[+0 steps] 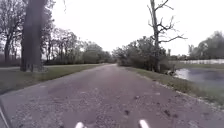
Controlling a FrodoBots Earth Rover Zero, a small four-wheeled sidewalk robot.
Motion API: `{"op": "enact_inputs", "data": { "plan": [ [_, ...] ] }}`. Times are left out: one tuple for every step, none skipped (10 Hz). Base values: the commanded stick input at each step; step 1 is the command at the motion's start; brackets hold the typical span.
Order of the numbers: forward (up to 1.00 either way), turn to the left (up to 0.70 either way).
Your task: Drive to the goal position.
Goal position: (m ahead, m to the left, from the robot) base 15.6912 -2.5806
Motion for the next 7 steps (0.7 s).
{"op": "enact_inputs", "data": {
  "plan": [
    [0.70, 0.00],
    [0.70, 0.00],
    [0.70, 0.00],
    [0.70, 0.00],
    [0.70, 0.00],
    [0.70, 0.00],
    [0.70, 0.00]
  ]
}}
